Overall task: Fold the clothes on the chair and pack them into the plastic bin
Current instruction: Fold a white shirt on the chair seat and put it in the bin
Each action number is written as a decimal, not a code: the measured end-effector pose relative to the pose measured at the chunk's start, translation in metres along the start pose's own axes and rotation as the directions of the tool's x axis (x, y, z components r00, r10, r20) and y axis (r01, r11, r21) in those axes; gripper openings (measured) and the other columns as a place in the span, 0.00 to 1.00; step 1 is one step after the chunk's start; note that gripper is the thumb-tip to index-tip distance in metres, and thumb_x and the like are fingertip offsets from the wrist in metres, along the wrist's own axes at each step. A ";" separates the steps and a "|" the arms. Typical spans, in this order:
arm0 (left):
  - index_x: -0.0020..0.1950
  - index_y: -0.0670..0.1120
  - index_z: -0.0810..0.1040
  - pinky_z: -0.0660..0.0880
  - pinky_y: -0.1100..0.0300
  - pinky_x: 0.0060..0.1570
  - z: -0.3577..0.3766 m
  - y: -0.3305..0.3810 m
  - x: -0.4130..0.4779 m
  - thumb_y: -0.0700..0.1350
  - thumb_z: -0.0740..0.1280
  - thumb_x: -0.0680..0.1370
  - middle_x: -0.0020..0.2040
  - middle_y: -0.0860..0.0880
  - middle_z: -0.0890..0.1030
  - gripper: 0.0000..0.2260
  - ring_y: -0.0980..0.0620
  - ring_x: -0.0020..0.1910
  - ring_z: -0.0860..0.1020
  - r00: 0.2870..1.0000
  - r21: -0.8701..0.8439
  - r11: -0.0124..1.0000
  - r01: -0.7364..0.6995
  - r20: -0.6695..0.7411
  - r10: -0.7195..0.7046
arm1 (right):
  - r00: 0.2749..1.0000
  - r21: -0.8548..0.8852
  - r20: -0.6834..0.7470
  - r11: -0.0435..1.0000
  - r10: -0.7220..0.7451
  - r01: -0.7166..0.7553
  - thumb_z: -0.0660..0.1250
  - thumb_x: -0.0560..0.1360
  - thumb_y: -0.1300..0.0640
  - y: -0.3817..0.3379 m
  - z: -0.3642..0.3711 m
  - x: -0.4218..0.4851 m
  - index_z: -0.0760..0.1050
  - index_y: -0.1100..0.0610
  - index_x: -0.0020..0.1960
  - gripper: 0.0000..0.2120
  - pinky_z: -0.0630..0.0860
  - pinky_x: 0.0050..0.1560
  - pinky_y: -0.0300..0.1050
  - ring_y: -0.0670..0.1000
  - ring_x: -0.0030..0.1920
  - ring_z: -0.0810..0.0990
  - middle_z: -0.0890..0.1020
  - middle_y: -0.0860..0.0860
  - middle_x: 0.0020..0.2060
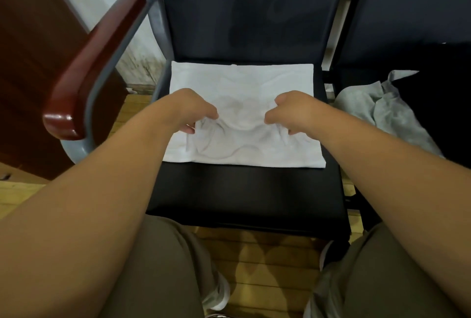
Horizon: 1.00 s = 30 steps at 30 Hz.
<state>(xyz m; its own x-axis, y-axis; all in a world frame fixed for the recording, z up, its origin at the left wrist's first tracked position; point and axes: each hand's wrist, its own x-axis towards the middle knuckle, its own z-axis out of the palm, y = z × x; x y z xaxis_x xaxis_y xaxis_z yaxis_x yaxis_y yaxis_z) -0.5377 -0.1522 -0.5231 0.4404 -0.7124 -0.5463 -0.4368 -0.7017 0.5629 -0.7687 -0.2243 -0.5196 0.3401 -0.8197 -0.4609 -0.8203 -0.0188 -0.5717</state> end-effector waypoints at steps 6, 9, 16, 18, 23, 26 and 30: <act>0.63 0.41 0.78 0.85 0.48 0.44 -0.016 0.016 0.003 0.44 0.69 0.83 0.56 0.42 0.87 0.11 0.43 0.50 0.88 0.980 -0.686 0.709 0.162 0.194 -0.036 | 0.982 0.699 0.140 0.689 0.128 -0.190 0.72 0.80 0.59 -0.015 -0.029 0.001 0.78 0.58 0.60 0.10 0.87 0.42 0.51 0.55 0.46 0.89 0.86 0.55 0.51; 0.74 0.38 0.66 0.86 0.41 0.45 -0.022 0.016 0.022 0.41 0.63 0.86 0.65 0.30 0.78 0.18 0.31 0.51 0.86 0.976 -0.973 0.075 0.218 0.219 0.011 | 0.976 0.976 0.215 0.033 0.045 -0.217 0.68 0.84 0.56 -0.013 -0.040 0.020 0.72 0.62 0.71 0.19 0.87 0.49 0.54 0.59 0.49 0.89 0.87 0.62 0.55; 0.78 0.38 0.66 0.86 0.47 0.42 -0.016 0.017 0.032 0.41 0.62 0.86 0.69 0.35 0.76 0.21 0.33 0.53 0.85 0.988 -0.925 0.349 0.151 0.128 -0.090 | 0.962 0.797 0.166 0.544 0.218 -0.261 0.63 0.85 0.52 0.010 -0.025 0.049 0.76 0.63 0.65 0.16 0.85 0.52 0.54 0.56 0.50 0.89 0.88 0.57 0.51; 0.69 0.37 0.75 0.85 0.52 0.40 -0.014 0.014 0.034 0.44 0.65 0.84 0.59 0.42 0.83 0.16 0.44 0.46 0.88 0.992 -0.587 0.807 0.073 -0.038 -0.118 | 0.972 0.554 0.043 0.804 0.230 -0.215 0.65 0.83 0.53 0.012 -0.023 0.050 0.78 0.59 0.60 0.11 0.85 0.49 0.52 0.54 0.48 0.88 0.89 0.54 0.49; 0.55 0.39 0.79 0.83 0.46 0.57 -0.017 -0.010 0.029 0.51 0.77 0.78 0.50 0.43 0.82 0.17 0.43 0.49 0.83 0.999 0.399 0.917 0.001 -0.049 0.020 | 0.988 -0.183 -0.030 0.971 0.150 -0.153 0.72 0.79 0.50 0.019 -0.022 0.046 0.78 0.59 0.56 0.14 0.81 0.45 0.47 0.54 0.46 0.83 0.82 0.53 0.47; 0.58 0.40 0.76 0.80 0.44 0.62 -0.017 -0.022 0.020 0.54 0.80 0.74 0.53 0.42 0.81 0.24 0.42 0.54 0.82 0.994 0.510 0.860 0.024 0.077 -0.073 | 0.988 -0.456 0.077 0.886 0.134 -0.085 0.74 0.78 0.48 0.025 -0.022 0.038 0.73 0.57 0.57 0.17 0.75 0.46 0.47 0.53 0.45 0.77 0.76 0.50 0.46; 0.63 0.39 0.77 0.81 0.45 0.62 -0.016 -0.036 0.026 0.47 0.77 0.77 0.55 0.41 0.82 0.19 0.41 0.54 0.83 0.995 0.578 0.816 0.021 0.067 -0.073 | 0.976 -0.622 0.134 0.781 0.173 -0.053 0.68 0.82 0.56 0.032 -0.016 0.033 0.74 0.60 0.47 0.09 0.73 0.41 0.44 0.53 0.43 0.76 0.76 0.53 0.47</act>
<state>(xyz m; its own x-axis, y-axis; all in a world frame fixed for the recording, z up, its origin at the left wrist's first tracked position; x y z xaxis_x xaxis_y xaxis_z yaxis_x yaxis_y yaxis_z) -0.4975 -0.1455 -0.5476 0.4175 -0.6581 -0.6265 -0.8005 -0.5927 0.0892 -0.7905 -0.2609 -0.5423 0.2517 -0.7264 -0.6396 -0.9449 -0.3274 0.0000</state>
